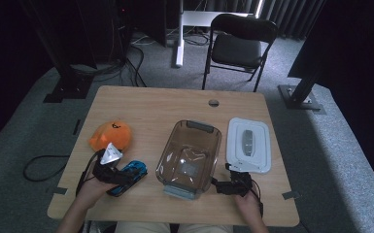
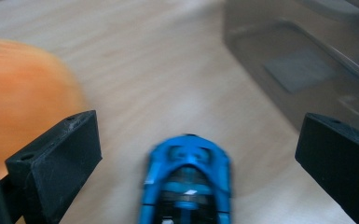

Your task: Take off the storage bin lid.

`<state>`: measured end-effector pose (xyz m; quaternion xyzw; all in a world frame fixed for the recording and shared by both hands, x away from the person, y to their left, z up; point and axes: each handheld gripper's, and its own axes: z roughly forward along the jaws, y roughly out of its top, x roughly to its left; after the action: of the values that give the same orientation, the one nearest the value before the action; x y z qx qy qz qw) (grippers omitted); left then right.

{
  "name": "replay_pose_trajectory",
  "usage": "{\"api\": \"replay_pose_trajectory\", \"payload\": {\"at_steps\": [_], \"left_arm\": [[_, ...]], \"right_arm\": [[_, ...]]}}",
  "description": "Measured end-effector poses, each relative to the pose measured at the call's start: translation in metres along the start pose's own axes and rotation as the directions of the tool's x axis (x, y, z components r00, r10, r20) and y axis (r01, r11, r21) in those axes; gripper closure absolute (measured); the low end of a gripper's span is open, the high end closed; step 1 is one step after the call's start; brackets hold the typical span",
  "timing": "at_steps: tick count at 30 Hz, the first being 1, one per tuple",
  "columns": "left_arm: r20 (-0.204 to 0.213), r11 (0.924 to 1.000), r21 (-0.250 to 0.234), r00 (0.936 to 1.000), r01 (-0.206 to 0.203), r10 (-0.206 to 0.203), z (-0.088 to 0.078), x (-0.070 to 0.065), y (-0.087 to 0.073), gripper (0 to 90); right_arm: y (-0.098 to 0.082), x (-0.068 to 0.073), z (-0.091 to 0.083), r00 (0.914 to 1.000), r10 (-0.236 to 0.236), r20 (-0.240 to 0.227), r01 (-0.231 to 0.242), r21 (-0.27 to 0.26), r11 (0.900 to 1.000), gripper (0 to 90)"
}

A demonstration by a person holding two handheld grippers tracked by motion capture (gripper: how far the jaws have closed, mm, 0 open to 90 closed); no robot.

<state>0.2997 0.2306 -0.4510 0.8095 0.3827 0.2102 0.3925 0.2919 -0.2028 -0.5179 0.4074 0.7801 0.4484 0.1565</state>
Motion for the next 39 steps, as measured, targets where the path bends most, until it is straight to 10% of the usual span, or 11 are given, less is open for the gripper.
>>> {"api": "replay_pose_trajectory", "payload": {"at_steps": [18, 32, 39], "left_arm": [[-0.154, 0.9972, -0.029, 0.9854, 0.069, -0.073, -0.002, 0.074, -0.008, 0.8], [-0.164, 0.9889, 0.042, 0.9774, 0.142, -0.134, 0.016, 0.117, -0.012, 0.8], [-0.114, 0.9884, 0.052, 0.9841, 0.143, -0.136, 0.024, 0.123, -0.015, 0.7]], "right_arm": [[0.007, 0.012, 0.016, 0.9998, -0.018, -0.009, 0.019, 0.031, 0.999, 13.0], [0.011, 0.017, 0.026, 0.9994, -0.029, -0.019, 0.030, 0.044, 0.999, 13.0], [0.009, 0.015, 0.021, 0.9989, -0.034, -0.033, 0.035, 0.041, 0.999, 13.0]]}}
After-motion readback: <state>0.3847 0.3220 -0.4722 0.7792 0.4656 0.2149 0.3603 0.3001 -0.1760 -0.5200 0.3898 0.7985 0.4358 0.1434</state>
